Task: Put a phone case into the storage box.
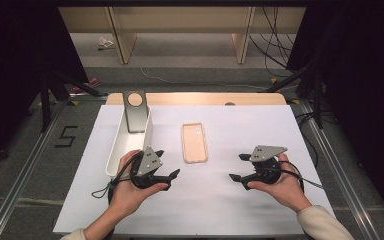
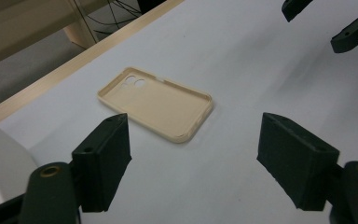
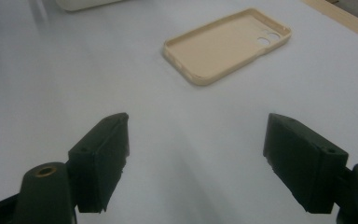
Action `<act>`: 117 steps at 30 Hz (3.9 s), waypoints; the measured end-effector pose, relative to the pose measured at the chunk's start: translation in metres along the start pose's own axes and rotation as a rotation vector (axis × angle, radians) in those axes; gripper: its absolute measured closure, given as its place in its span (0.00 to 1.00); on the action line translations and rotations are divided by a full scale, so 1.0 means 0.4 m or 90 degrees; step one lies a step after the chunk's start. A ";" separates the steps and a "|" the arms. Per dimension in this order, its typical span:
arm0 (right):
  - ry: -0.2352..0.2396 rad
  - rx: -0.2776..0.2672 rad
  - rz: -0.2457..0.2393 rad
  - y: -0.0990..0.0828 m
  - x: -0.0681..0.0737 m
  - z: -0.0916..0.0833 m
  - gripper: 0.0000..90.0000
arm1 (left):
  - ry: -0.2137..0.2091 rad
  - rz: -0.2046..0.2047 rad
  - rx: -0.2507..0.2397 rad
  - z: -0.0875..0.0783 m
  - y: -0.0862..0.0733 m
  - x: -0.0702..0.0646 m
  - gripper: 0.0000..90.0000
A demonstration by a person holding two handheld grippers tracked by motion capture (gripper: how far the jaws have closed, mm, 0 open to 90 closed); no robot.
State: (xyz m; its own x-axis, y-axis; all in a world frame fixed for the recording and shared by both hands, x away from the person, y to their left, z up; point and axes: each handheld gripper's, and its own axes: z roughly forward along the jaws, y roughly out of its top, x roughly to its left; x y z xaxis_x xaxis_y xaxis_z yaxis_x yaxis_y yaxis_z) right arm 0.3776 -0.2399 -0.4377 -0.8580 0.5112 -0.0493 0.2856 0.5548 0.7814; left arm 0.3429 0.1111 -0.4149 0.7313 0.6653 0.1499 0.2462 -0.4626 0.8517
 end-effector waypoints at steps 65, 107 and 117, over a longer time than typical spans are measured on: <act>0.022 0.392 -0.412 0.267 0.057 0.399 0.68 | -0.054 0.035 0.077 -0.016 -0.061 -0.059 0.30; 0.057 0.445 -0.426 0.273 0.065 0.423 0.94 | -0.055 0.034 0.081 -0.010 -0.066 -0.057 0.31; 0.052 0.431 -0.441 0.265 0.066 0.415 0.95 | -0.054 0.033 0.083 -0.009 -0.069 -0.054 0.31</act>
State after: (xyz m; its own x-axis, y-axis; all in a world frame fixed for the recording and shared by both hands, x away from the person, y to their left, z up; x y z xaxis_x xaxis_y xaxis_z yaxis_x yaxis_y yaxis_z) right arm 0.4560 -0.0585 -0.4594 -0.9480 -0.1036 -0.3009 -0.1305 0.9889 0.0706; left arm 0.3182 0.1116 -0.4398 0.7949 0.5892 0.1448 0.2830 -0.5711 0.7706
